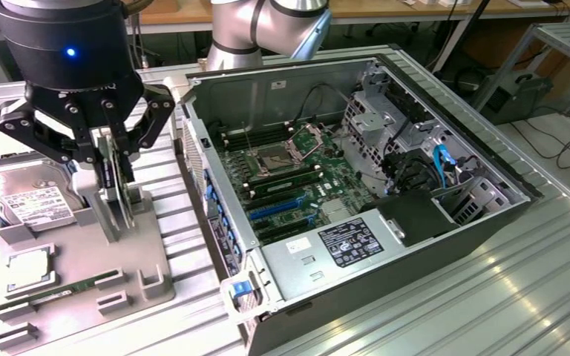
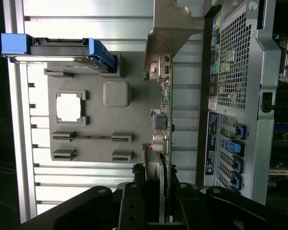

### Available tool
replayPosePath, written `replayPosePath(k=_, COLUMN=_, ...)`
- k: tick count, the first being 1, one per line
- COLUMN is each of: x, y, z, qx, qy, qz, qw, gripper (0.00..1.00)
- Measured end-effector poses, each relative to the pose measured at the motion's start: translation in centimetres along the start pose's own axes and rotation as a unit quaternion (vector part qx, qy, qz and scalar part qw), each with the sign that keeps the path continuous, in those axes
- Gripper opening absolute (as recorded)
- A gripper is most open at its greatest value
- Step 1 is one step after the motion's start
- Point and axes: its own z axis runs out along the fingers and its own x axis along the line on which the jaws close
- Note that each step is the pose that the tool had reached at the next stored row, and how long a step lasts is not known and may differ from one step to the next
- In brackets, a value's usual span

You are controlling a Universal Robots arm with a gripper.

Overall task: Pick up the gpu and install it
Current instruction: 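Pick up the gpu and move the gpu toward the slot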

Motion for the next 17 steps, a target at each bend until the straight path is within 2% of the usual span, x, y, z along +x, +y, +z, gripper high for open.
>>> replayPosePath(k=17, x=0.0, y=-0.1, z=-1.64, qx=0.0009, qy=-0.0001, qz=0.0, qw=1.0, gripper=0.28)
